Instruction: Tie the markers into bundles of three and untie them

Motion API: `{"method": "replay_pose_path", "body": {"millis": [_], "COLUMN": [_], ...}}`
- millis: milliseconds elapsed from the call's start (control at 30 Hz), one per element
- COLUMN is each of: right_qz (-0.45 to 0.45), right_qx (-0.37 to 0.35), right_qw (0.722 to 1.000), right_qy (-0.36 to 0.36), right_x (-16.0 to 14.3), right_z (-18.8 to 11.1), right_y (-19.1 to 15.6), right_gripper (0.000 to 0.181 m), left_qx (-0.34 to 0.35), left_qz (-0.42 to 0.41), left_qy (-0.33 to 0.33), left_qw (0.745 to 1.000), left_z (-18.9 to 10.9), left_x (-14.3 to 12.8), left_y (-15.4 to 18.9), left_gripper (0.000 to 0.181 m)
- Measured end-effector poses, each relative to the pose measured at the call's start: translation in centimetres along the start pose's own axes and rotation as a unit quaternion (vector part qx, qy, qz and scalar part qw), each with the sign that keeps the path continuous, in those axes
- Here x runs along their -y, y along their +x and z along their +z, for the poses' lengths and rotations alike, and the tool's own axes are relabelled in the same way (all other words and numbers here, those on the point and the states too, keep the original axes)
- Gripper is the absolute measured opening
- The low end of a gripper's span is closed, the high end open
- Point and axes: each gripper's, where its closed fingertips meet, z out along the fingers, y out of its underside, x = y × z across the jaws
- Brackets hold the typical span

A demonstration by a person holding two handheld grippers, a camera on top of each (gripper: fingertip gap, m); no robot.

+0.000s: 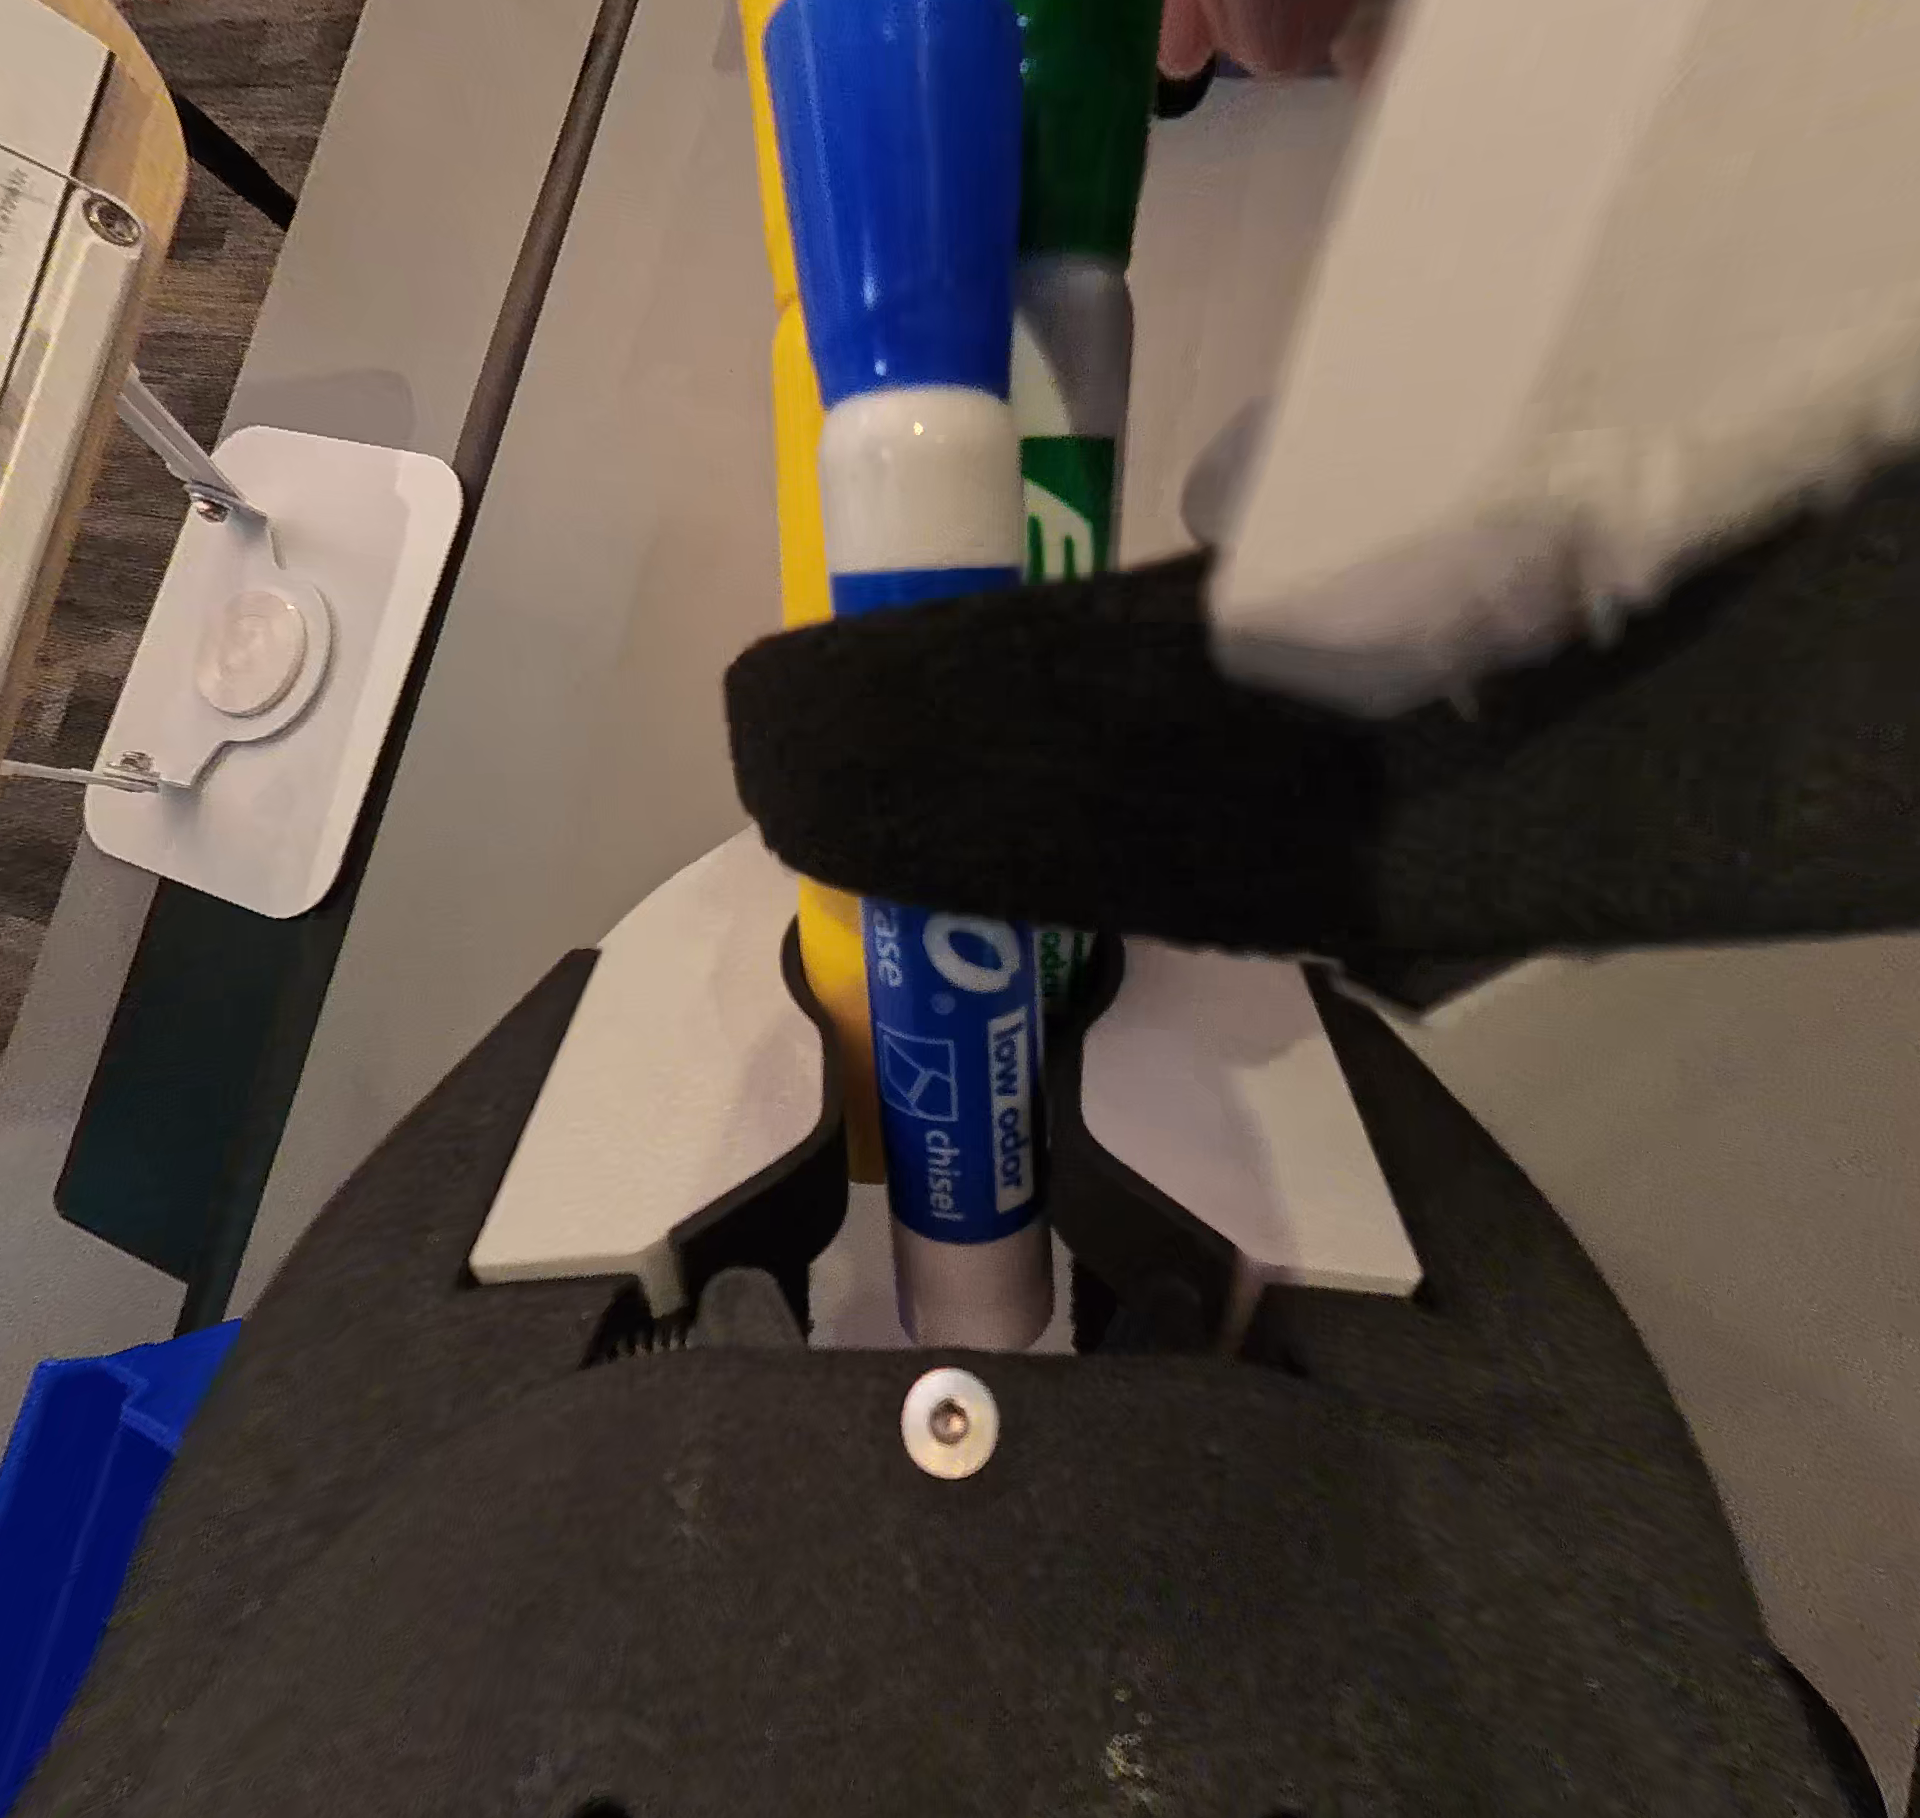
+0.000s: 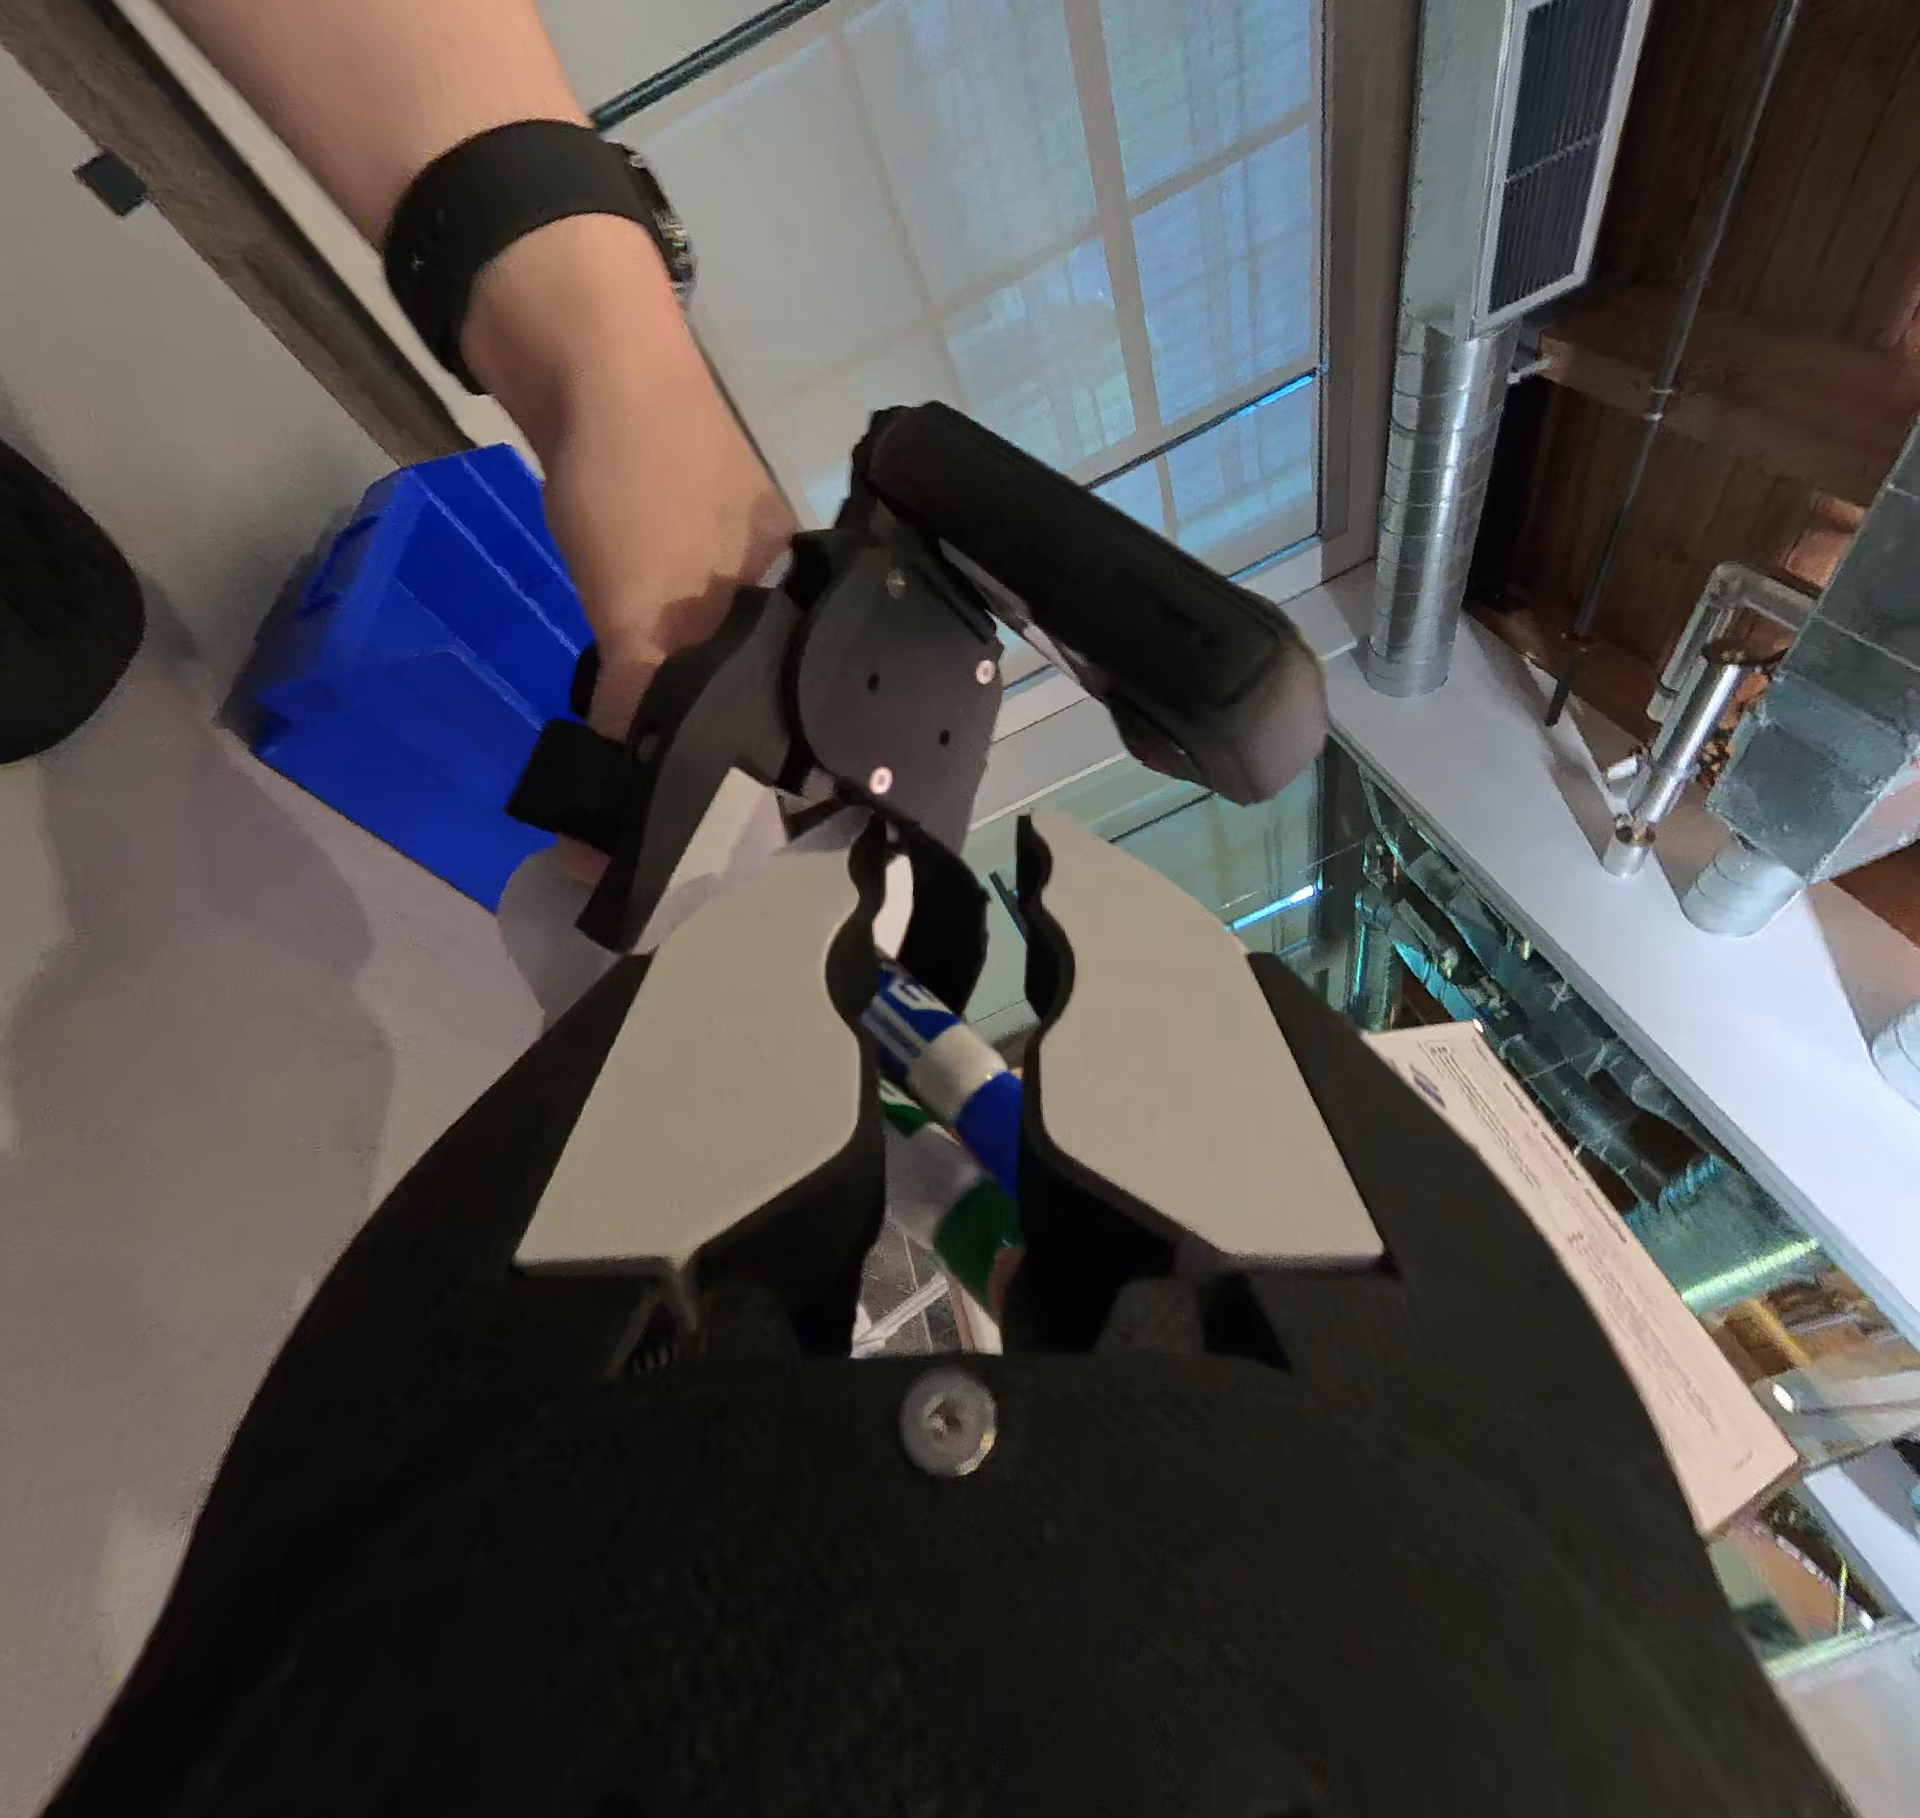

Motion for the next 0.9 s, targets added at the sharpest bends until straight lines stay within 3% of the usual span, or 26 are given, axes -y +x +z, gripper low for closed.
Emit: {"method": "replay_pose_path", "body": {"millis": [233,667,800,900], "right_qz": [-0.113,-0.114,-0.010,0.196], "right_qx": [0.056,0.079,0.040,0.035], "right_qw": [0.992,0.990,0.998,0.970], "right_qy": [-0.019,-0.023,-0.042,-0.143], "right_x": [0.1,1.0,-1.2,-7.4], "right_z": [0.4,-0.4,-4.1,-8.0], "right_y": [-2.4,-2.4,-0.6,-0.1], "right_gripper": [0.023,0.028,0.018,0.019], "left_qx": [0.017,0.029,0.032,0.040], "left_qz": [0.010,0.023,0.013,0.001], "left_qy": [0.015,0.058,0.038,0.031], "left_qw": [1.000,0.998,0.999,0.999], "left_z": [-0.6,-1.4,-1.3,-1.6], "left_x": [0.6,0.9,-1.1,-2.6], "left_y": [-0.3,-0.7,-1.1,-1.5], "left_gripper": [0.043,0.043,0.043,0.044]}}
